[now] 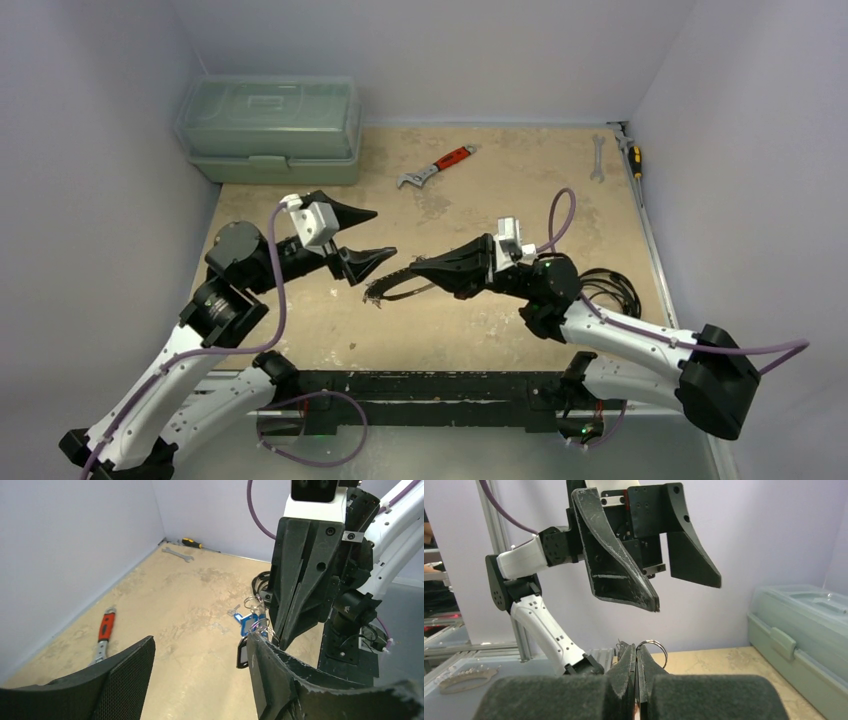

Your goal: Put the keys on the keyring

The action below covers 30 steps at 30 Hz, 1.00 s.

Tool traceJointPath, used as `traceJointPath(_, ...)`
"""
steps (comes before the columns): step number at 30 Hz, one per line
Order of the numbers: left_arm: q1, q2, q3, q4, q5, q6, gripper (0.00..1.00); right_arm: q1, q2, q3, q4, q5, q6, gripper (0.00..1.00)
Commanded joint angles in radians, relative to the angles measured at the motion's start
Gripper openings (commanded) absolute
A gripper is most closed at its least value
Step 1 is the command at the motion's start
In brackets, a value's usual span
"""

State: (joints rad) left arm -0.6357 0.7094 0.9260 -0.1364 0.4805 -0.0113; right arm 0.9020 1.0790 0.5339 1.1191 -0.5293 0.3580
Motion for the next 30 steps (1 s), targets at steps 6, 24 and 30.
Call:
traceJointPath(6, -0.001, -0.051, 0.121, -0.216, 0.066, 0.116, 0.62, -0.006, -0.12, -0.001, -0.037, 0.06, -0.085, 0.0)
traceJointPath(24, -0.001, 0.132, 0.161, -0.056, 0.244, -0.235, 0.5, -0.006, -0.29, -0.073, -0.299, 0.028, -0.6, 0.0)
traceJointPath(30, -0.002, 0.293, 0.337, -0.292, 0.11, -0.301, 0.4, 0.0, -0.277, -0.078, -0.349, 0.118, -0.726, 0.0)
